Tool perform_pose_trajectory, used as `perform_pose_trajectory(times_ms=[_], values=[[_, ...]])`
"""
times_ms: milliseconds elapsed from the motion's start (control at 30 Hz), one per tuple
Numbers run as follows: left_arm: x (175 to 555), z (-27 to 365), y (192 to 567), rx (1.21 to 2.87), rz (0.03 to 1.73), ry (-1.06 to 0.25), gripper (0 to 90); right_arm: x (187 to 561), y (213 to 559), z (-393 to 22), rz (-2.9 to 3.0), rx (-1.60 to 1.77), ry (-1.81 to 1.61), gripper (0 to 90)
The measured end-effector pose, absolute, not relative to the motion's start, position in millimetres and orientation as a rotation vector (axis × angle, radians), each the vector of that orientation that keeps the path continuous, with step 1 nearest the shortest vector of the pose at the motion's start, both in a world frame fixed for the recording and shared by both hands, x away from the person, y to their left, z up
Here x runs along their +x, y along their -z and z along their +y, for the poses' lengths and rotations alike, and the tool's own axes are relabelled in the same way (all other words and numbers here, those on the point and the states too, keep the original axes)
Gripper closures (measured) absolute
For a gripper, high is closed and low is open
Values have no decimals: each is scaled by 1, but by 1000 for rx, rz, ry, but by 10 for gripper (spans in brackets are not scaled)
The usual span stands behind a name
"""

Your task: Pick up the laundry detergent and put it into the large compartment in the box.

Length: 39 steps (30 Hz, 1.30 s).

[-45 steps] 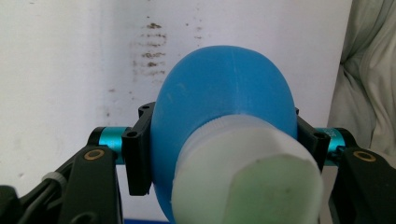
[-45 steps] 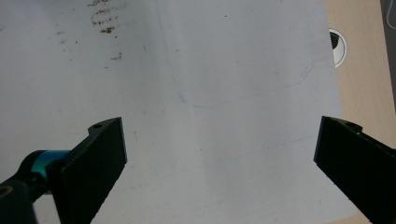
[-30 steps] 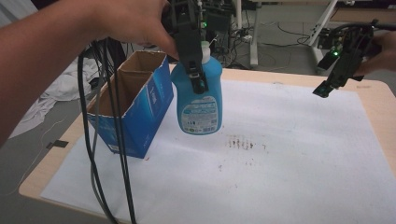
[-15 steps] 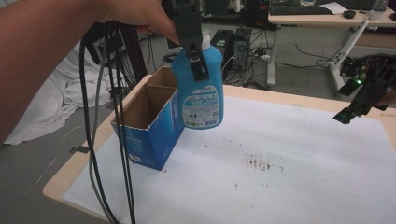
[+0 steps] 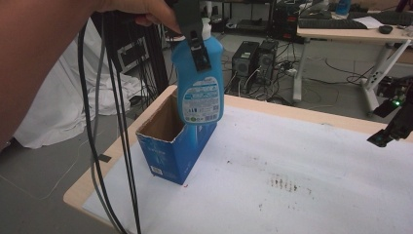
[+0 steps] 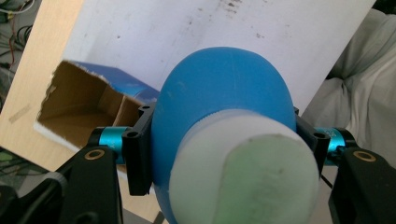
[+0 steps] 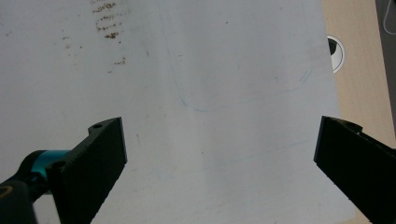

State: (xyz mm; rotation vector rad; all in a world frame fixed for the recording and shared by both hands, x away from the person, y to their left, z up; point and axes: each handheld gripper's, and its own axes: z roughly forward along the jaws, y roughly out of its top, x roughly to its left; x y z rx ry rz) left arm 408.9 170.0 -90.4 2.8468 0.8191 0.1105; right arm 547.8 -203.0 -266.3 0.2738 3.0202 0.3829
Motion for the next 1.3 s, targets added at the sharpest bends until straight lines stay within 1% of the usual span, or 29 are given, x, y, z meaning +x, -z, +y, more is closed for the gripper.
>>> perform_pose_trajectory(times_ms=[233, 400, 633, 1067, 1300], values=[[408, 201, 90, 2819, 925, -139, 378, 548, 266, -204, 3023, 277, -379, 15], [408, 213, 91, 2815, 972, -159, 377, 548, 266, -203, 3024, 283, -381, 15], [407, 235, 102, 2798, 1037, -187, 377, 548, 267, -201, 3026, 276, -378, 15], [413, 243, 146, 2819, 1022, -170, 377, 547, 268, -201, 3027, 287, -369, 15], [415, 245, 182, 2826, 1001, -134, 377, 548, 270, -202, 3028, 294, -366, 15]])
